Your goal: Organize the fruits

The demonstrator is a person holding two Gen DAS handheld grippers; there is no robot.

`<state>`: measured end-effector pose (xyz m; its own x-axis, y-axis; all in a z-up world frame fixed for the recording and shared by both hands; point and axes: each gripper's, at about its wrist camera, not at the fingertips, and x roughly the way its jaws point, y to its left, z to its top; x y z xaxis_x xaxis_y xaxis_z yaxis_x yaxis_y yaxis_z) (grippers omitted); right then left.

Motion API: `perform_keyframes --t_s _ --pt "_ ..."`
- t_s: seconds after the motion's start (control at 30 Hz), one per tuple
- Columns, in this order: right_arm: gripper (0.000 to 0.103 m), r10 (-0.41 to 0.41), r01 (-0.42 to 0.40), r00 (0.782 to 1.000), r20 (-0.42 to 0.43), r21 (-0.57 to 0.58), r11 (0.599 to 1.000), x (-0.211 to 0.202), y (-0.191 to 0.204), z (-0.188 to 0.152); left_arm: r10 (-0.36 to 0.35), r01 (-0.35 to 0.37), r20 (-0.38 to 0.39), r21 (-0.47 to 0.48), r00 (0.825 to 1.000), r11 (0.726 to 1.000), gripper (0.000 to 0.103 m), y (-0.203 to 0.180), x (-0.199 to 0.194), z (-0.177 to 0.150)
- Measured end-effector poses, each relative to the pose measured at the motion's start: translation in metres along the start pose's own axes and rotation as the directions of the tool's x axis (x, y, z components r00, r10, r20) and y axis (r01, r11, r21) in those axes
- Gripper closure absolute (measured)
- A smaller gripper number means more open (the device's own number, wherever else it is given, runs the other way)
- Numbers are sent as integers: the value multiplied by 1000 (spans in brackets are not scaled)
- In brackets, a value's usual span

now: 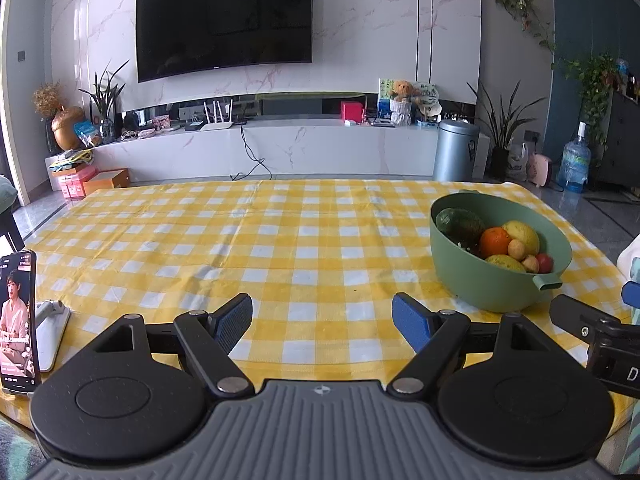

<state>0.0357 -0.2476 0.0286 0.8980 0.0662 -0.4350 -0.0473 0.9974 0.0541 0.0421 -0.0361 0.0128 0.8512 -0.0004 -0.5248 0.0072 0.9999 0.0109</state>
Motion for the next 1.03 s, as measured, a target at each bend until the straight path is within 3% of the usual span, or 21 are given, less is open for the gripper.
perform_keyframes --t_s 1.03 --pt "4 1 -1 1000 -17 -5 1000 2 2 -1 -3 3 39 3 999 1000 9 -2 -6 2"
